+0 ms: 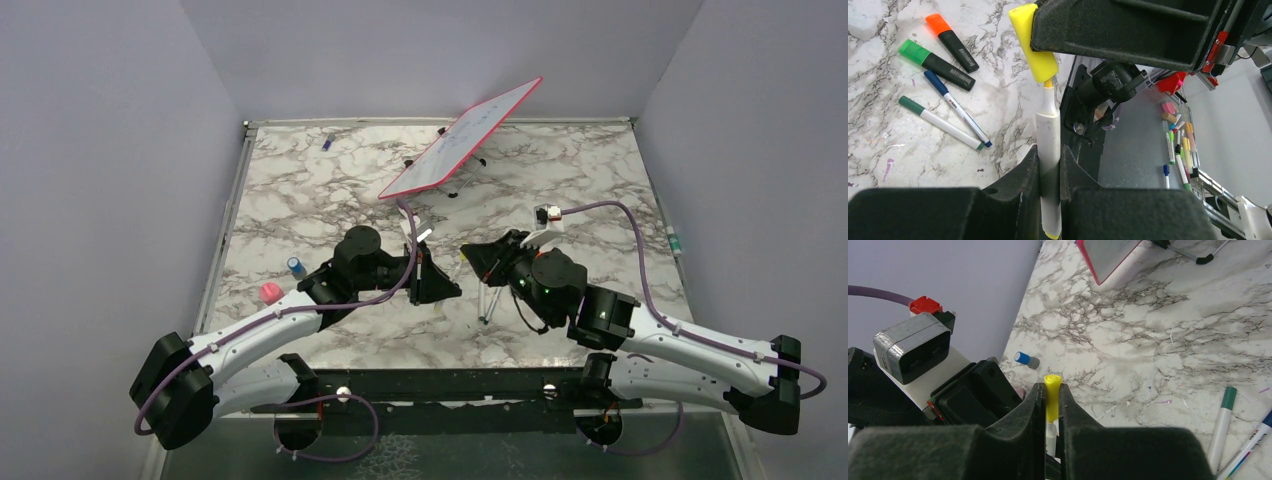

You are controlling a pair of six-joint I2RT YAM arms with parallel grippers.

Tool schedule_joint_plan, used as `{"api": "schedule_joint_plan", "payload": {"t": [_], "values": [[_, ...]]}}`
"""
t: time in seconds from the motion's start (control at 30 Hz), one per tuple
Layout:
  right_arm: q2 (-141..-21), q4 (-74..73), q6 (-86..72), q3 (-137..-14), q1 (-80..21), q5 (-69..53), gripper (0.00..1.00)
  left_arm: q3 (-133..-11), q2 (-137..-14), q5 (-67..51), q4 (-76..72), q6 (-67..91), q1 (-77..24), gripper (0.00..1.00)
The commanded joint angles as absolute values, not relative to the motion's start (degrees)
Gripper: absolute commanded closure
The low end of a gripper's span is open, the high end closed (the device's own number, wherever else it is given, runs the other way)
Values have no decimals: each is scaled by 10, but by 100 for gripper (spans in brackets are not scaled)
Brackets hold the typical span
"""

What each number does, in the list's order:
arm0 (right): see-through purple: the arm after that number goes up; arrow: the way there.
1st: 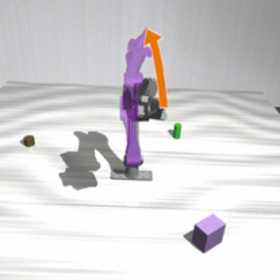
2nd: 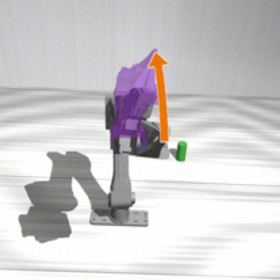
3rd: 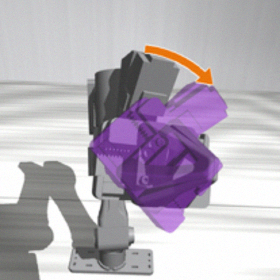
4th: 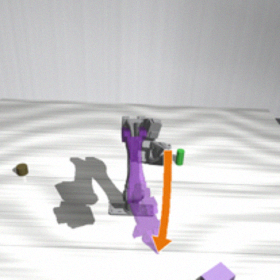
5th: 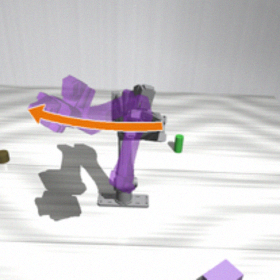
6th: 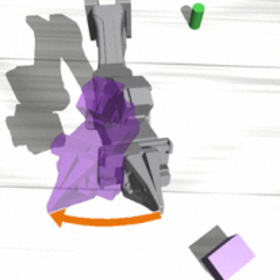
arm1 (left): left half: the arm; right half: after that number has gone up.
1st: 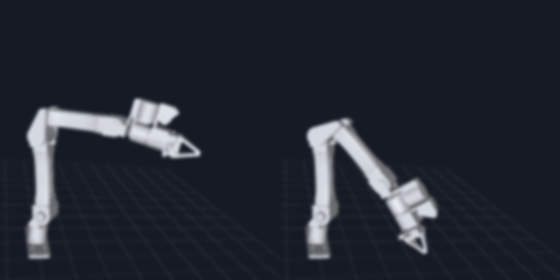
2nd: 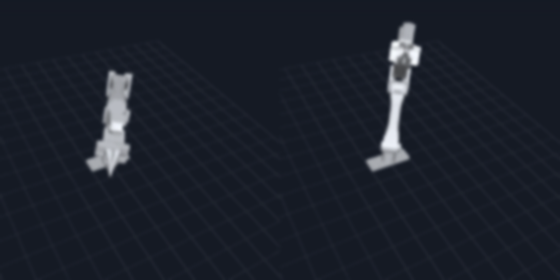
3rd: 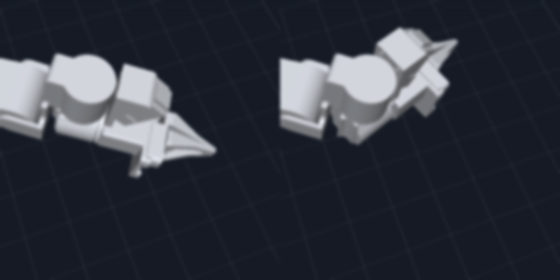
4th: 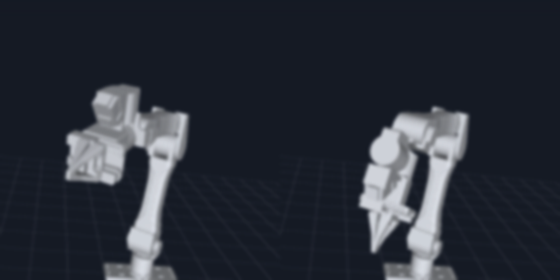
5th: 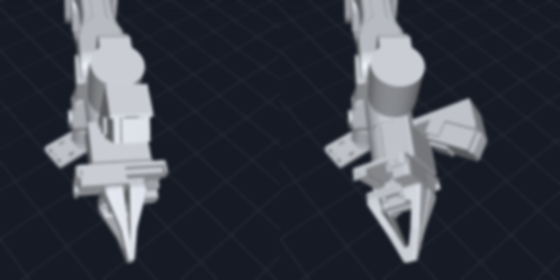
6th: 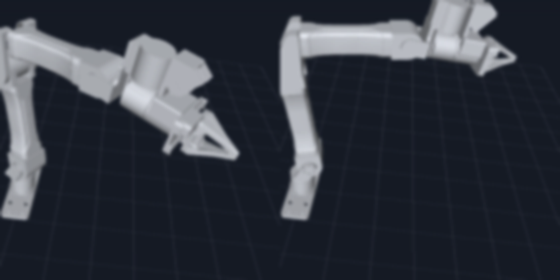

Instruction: Insert the pens into the pen caps

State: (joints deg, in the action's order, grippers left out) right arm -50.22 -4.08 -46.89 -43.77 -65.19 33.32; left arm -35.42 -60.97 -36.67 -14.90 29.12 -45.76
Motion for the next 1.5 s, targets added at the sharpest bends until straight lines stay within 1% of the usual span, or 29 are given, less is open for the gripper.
{"api": "schedule_joint_plan", "payload": {"t": [0.0,0.33,0.53,0.7,0.87,0.9,1.07,1.13,1.2,1.47], "values": [[-499,-24,-469,-432,-650,324,88,-369,-595,-350,-156,302,-458,100],[-485,-5,-452,-418,-650,293,88,-388,-600,-327,-172,336,-457,100],[-458,52,-432,-388,-650,238,88,-404,-596,-330,-203,351,-458,100],[-429,91,-417,-356,-650,187,86,-410,-589,-351,-214,349,-458,100],[-394,126,-412,-332,-650,145,78,-404,-577,-400,-222,334,-458,100],[-390,125,-414,-332,-650,143,75,-402,-575,-415,-222,328,-458,100],[-366,121,-404,-344,-650,119,51,-380,-554,-438,-219,317,-458,100],[-358,131,-391,-345,-650,102,45,-378,-550,-442,-218,316,-458,100],[-357,145,-373,-346,-650,89,43,-377,-548,-446,-218,316,-458,100],[-415,103,-364,-426,-650,141,38,-379,-541,-467,-213,312,-458,100]]}}
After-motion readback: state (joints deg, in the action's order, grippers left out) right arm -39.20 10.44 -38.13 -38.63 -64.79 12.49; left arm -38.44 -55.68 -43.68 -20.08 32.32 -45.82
